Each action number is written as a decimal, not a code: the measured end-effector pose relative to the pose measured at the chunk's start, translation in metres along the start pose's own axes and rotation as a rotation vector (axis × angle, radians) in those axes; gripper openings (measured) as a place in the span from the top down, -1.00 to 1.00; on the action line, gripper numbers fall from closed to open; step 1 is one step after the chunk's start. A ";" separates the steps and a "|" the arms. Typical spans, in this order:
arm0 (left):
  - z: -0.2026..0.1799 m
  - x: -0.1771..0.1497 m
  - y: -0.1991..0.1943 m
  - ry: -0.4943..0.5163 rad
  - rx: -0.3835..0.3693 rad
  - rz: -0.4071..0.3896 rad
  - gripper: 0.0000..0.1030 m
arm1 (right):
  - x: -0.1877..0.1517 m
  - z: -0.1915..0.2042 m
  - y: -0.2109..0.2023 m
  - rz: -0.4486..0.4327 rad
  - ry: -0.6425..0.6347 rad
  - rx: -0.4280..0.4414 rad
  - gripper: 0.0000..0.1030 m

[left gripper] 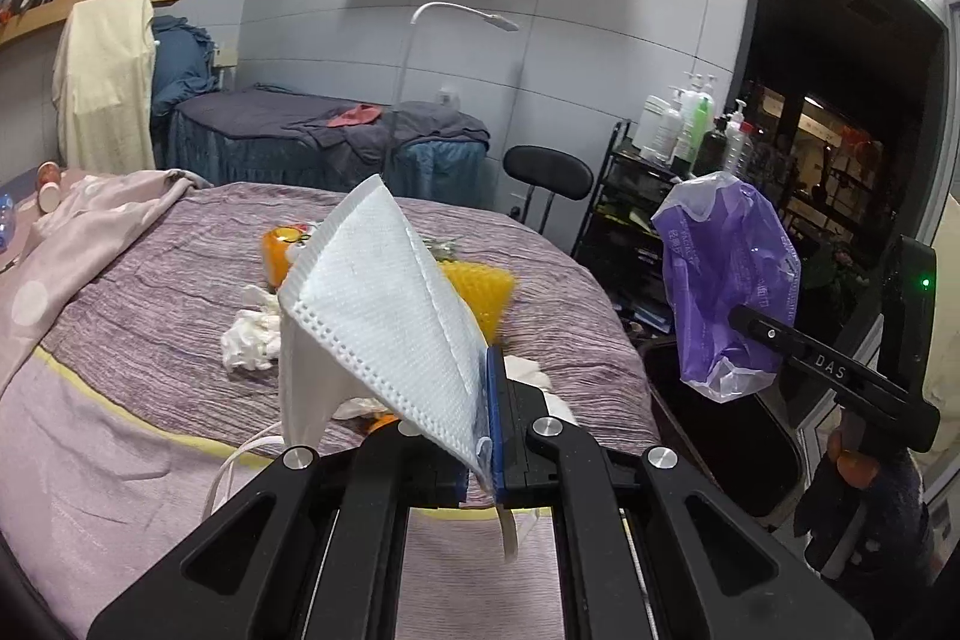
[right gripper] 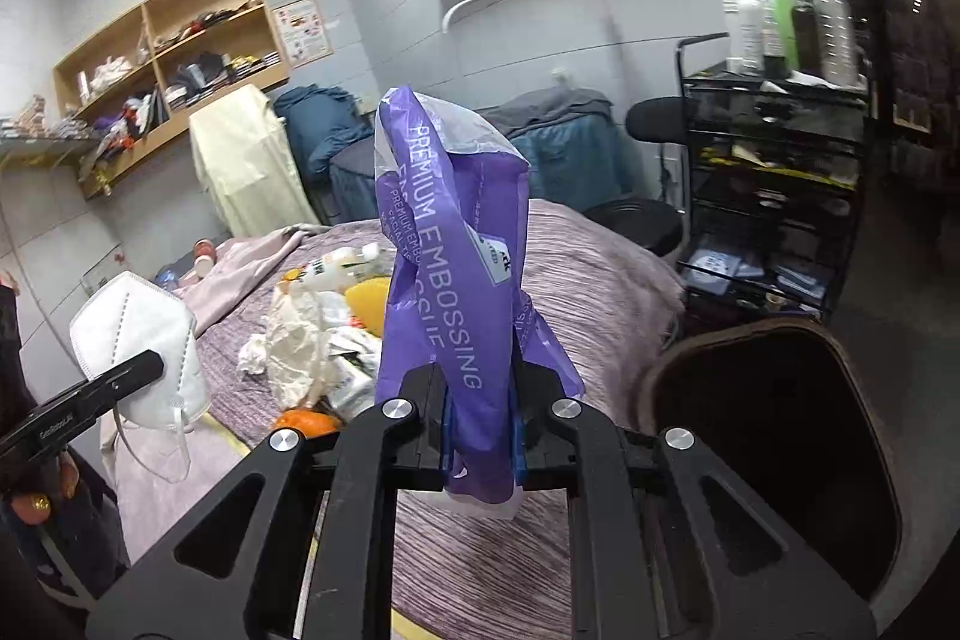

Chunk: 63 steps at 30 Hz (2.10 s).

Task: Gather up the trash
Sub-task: 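Carry the purple bag to the brown bin and release it with the right gripper, then lower the white mask into the bin and open the left gripper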

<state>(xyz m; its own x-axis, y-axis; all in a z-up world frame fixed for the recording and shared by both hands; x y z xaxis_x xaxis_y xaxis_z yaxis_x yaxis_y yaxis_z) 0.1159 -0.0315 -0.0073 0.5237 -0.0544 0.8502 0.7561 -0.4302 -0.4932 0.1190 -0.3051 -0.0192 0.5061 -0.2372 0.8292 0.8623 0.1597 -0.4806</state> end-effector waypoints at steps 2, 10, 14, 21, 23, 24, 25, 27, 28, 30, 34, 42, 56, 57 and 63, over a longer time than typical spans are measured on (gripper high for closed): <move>-0.014 -0.001 0.005 0.018 -0.035 0.011 0.90 | -0.003 -0.017 -0.006 0.000 0.022 -0.037 0.72; -0.064 -0.004 0.029 0.099 -0.146 0.050 0.89 | -0.026 -0.082 -0.013 0.032 0.130 -0.186 0.72; -0.082 -0.005 0.041 0.129 -0.185 0.071 0.89 | -0.040 -0.109 -0.009 0.068 0.159 -0.248 0.72; -0.110 -0.005 0.057 0.178 -0.225 0.098 0.89 | -0.073 -0.149 0.004 0.160 0.227 -0.333 0.72; -0.118 -0.007 0.062 0.189 -0.241 0.110 0.89 | -0.078 -0.154 0.007 0.180 0.237 -0.346 0.72; -0.122 -0.008 0.064 0.196 -0.248 0.116 0.89 | -0.081 -0.157 0.009 0.189 0.240 -0.354 0.72; -0.127 -0.009 0.065 0.203 -0.252 0.119 0.89 | -0.083 -0.157 0.010 0.194 0.242 -0.361 0.72; -0.134 -0.010 0.069 0.216 -0.262 0.126 0.89 | -0.086 -0.161 0.013 0.205 0.246 -0.370 0.69; -0.138 -0.011 0.071 0.225 -0.270 0.132 0.89 | -0.085 -0.161 0.014 0.205 0.249 -0.368 0.62; -0.145 -0.012 0.074 0.236 -0.279 0.141 0.89 | -0.087 -0.162 0.016 0.207 0.249 -0.381 0.20; -0.157 -0.016 0.085 0.253 -0.298 0.167 0.89 | -0.089 -0.160 0.013 0.195 0.244 -0.391 -0.30; -0.176 -0.017 0.098 0.273 -0.330 0.207 0.89 | -0.084 -0.158 -0.015 0.110 0.255 -0.409 -0.50; -0.221 -0.020 0.137 0.344 -0.358 0.296 0.89 | -0.073 -0.162 -0.052 -0.003 0.284 -0.444 -0.53; -0.225 -0.020 0.140 0.350 -0.358 0.301 0.89 | -0.073 -0.163 -0.053 -0.004 0.285 -0.448 -0.53; -0.240 -0.026 0.156 0.379 -0.360 0.340 0.89 | -0.076 -0.173 -0.058 0.001 0.304 -0.475 -0.53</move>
<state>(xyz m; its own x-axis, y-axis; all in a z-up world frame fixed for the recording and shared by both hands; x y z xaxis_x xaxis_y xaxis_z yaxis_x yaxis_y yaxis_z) 0.1263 -0.3136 -0.0623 0.4867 -0.5291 0.6951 0.3572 -0.6056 -0.7111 0.0339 -0.4618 -0.1033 0.4291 -0.5143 0.7425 0.7394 -0.2721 -0.6158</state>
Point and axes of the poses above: each gripper's, at about its wrist camera, not at the fingertips, and y roughly the way its jaws point, z to its left, x to its top, the point moved 3 cm from there along y, roughly the way its jaws point
